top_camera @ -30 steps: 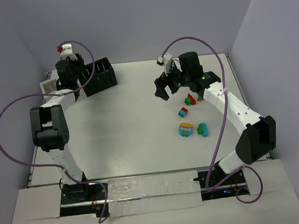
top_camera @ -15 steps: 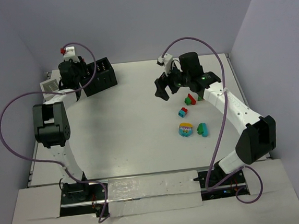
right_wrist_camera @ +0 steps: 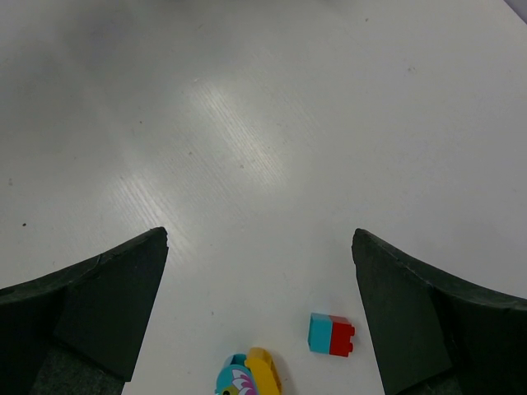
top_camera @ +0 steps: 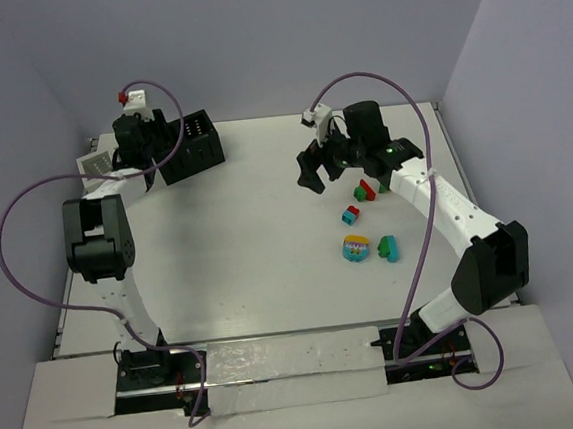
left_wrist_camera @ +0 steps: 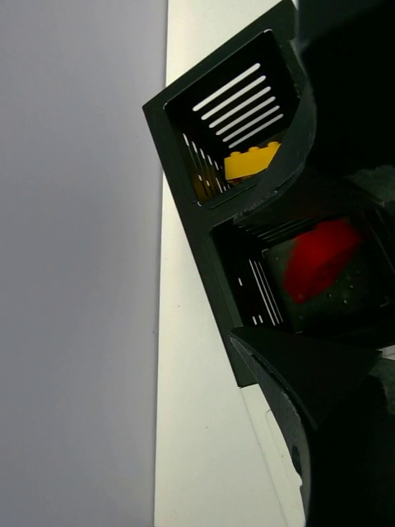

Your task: Sort the legos into containers by color

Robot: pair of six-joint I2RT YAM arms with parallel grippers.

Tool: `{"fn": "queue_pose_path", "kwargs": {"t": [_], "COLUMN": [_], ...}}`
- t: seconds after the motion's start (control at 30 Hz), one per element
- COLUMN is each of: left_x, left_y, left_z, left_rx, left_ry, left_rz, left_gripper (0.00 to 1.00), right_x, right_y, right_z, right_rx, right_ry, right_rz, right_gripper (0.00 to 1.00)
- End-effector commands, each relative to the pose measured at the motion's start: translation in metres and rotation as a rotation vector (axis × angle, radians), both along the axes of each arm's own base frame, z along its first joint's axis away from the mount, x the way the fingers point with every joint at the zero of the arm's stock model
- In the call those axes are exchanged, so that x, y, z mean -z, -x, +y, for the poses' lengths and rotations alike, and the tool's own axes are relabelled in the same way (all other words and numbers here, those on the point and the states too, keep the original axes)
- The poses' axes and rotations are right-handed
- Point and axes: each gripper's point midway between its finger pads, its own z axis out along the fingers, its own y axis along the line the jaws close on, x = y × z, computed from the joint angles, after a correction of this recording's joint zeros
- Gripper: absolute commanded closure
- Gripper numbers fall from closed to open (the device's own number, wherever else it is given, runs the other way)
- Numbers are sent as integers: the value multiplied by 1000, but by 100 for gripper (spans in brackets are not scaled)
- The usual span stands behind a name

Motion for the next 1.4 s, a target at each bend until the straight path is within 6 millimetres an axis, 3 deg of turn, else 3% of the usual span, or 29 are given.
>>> {"fn": "queue_pose_path", "kwargs": {"t": [0.0, 0.13, 0.23, 0.37, 0.53, 0.77, 0.87, 1.07, 1.1, 1.23, 1.37], "left_x": [-80, -102, -131, -152, -171, -146, -141, -118, -116, -108, -99], "left_y": [6, 12, 24, 43, 92, 143, 162, 177, 179, 181, 181], "left_z": [-1, -2, -10, -21, -32, -38, -50, -59, -60, -62, -62], "left_rx": [21, 31, 70, 133, 209, 233, 241, 246, 246, 246, 245], "left_ry": [-1, 2, 10, 20, 11, -1, -14, 14, 21, 40, 42], "left_rz": [-118, -136, -145, -124, -92, 22, 41, 101, 109, 130, 145], "left_gripper": [33, 31, 29, 24, 18, 17, 17, 18, 18, 18, 18], "right_x": [-23, -27, -27, -30, -22, -6, 17, 49, 62, 84, 96], "right_y": [2, 4, 4, 0, -15, -39, -56, -78, -80, -86, -87], "right_z": [-2, -5, -10, -21, -50, -99, -127, -175, -181, -192, -181], "right_rx": [3, 10, 33, 89, 225, 402, 507, 668, 680, 719, 638], "right_ry": [-42, -47, -52, -60, -48, -10, 53, 131, 156, 189, 185], "right_rz": [-70, -83, -86, -94, -85, -50, 8, 111, 147, 235, 234], "right_gripper": [0, 0, 0, 0, 0, 1, 4, 10, 10, 12, 17]}}
